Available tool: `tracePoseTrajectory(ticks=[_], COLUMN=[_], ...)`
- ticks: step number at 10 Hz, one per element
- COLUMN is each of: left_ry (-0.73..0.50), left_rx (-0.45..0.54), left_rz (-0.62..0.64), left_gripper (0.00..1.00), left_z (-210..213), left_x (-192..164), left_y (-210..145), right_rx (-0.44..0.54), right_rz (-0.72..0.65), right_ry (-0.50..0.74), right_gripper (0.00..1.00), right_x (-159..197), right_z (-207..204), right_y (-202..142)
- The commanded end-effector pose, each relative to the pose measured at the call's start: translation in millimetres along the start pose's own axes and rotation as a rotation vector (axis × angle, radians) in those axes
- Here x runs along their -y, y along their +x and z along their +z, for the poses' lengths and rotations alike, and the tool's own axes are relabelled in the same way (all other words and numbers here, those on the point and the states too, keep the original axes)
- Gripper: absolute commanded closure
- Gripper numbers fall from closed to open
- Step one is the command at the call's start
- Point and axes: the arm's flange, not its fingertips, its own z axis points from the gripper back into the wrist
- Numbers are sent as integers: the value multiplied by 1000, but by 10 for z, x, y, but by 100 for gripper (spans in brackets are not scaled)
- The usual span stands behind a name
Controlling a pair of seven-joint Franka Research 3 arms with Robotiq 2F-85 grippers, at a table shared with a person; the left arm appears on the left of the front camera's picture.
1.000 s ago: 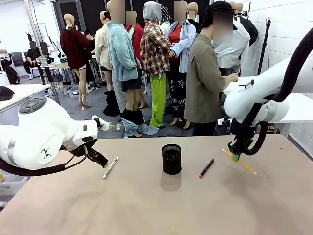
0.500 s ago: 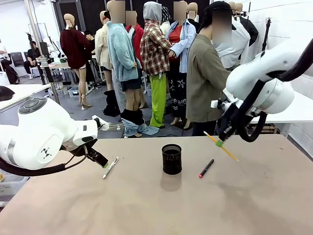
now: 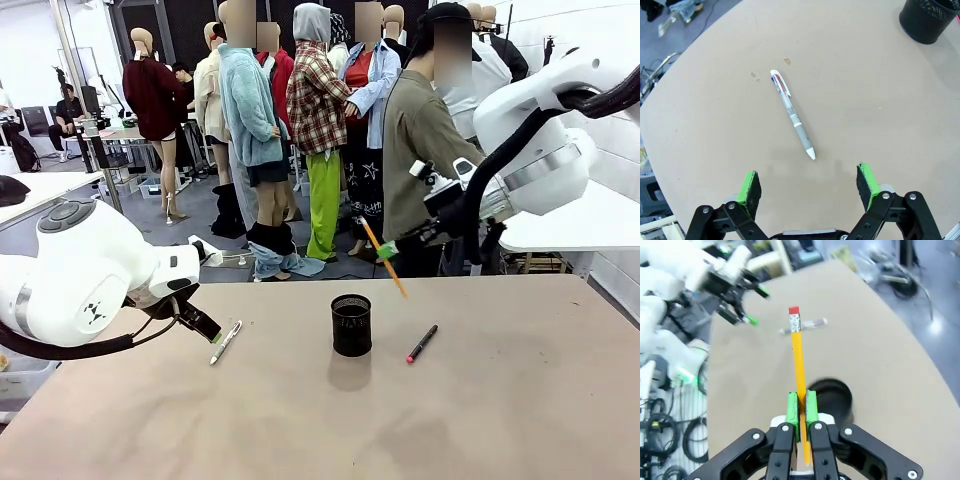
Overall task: Place the pens into the pen holder.
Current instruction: Pick up a writing instrument from the table and place it into the Pen holder.
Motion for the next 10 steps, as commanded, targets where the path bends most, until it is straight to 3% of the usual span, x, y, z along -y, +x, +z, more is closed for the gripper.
tracePoseTrajectory(ticks=[1,6,10], left_ry=[-1,-1,-1], left_rx=[1,1,1], left_rz=[6,6,6], left_gripper=[0,0,0], left_z=[5,5,5], left_x=[-21,-21,-21], left_y=[-6,-6,-6], right_rx=[109,155,131], right_rz=[28,76,67], right_ry=[105,170,149], right_gripper=[100,100,100], right_x=[106,309,388], right_z=[-149,-704,-905], right_y=[-44,20,-197])
